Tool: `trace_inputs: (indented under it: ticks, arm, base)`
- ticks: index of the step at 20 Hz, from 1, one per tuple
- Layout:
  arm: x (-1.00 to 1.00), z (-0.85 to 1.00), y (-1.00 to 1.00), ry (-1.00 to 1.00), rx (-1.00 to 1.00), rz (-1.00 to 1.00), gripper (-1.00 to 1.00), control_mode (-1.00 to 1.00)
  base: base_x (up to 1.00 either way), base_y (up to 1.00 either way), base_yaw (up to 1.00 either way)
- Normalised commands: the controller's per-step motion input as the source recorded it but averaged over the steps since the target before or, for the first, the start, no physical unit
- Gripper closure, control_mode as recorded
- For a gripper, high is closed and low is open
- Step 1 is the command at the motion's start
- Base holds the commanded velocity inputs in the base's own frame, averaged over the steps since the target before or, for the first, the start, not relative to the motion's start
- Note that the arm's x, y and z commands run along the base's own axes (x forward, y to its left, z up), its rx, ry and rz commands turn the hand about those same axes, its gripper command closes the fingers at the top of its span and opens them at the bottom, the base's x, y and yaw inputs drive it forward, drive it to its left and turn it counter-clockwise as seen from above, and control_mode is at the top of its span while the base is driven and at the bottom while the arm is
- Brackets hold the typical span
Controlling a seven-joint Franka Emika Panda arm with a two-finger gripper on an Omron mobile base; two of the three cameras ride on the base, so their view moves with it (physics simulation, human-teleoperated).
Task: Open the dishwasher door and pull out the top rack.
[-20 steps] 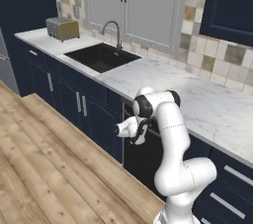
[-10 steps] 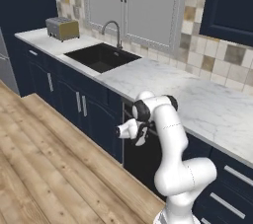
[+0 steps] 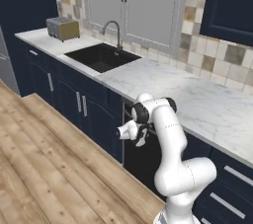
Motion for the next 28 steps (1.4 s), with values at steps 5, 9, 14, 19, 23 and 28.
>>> trace_inputs:
  ticks: [5, 9, 14, 19, 23, 28]
  arm:
    - [0.02, -0.44, 0.0, 0.05, 0.0, 0.0, 1.0, -1.0]
    - [-0.04, -0.58, 0.07, 0.07, 0.0, 0.0, 1.0, -1.0]
    - [-0.23, -0.62, 0.46, 0.03, 0.0, 0.0, 1.0, -1.0]
    - [-0.32, -0.61, 0.61, 0.0, 0.0, 0.0, 1.0, -1.0]
    - [-0.35, -0.58, 0.68, 0.0, 0.0, 0.0, 1.0, -1.0]
    - [-0.3, -0.58, 0.75, 0.0, 0.0, 0.0, 1.0, -1.0]
  base:
    - [0.0, 0.0, 0.0]
    - [0.0, 0.0, 0.0]
    - [0.0, 0.0, 0.0]
    - [0.0, 0.0, 0.0]
    - [0.0, 0.0, 0.0]
    - [0.0, 0.0, 0.0]
